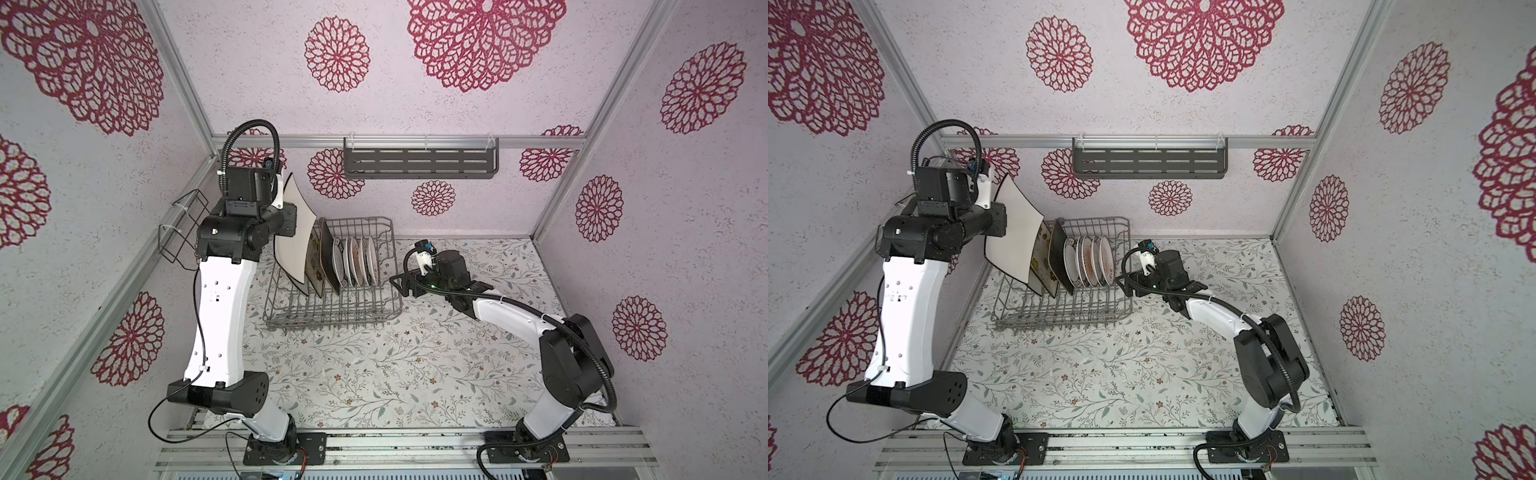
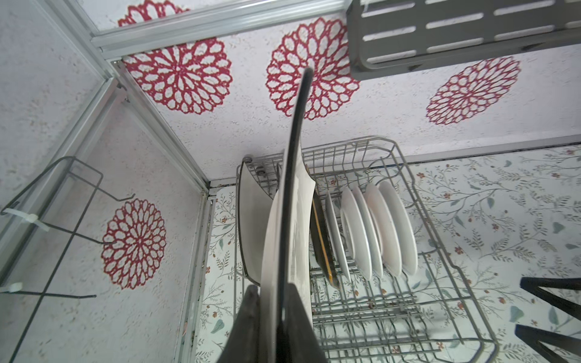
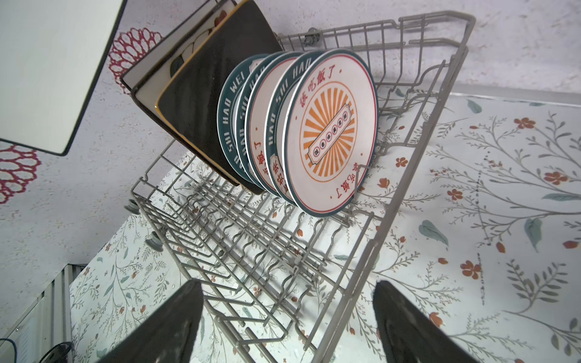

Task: Unload the plates from the dish rack
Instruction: 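Close the left gripper on the white square plate and lift it, then pull the white plate out of the rack toward the right gripper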

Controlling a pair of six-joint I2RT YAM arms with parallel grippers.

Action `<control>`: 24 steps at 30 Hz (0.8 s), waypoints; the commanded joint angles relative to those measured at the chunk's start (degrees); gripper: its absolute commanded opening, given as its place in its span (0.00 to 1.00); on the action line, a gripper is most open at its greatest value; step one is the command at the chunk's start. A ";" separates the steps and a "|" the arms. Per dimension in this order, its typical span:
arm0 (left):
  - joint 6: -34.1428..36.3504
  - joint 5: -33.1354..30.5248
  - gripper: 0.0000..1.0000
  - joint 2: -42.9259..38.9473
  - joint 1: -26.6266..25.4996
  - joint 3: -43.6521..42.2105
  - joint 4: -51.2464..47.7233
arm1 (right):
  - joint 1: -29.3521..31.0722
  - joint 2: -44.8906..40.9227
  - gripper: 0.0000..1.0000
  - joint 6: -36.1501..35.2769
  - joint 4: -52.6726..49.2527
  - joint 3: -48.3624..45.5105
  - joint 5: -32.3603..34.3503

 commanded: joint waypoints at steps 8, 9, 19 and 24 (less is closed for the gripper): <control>-7.78 6.11 0.00 -10.84 -2.68 -6.96 14.49 | 0.25 -5.89 0.89 0.83 0.20 0.22 0.12; -8.60 6.62 0.00 -11.69 -2.60 -8.26 15.55 | 0.26 -6.30 0.89 0.80 -0.01 0.15 0.11; -18.46 19.70 0.00 -20.12 -2.71 -24.86 29.37 | 0.17 -11.08 0.91 -2.57 -4.02 0.00 2.72; -21.62 23.03 0.00 -23.58 -2.95 -31.83 34.14 | 0.14 -13.38 0.92 -3.69 -6.44 0.96 4.04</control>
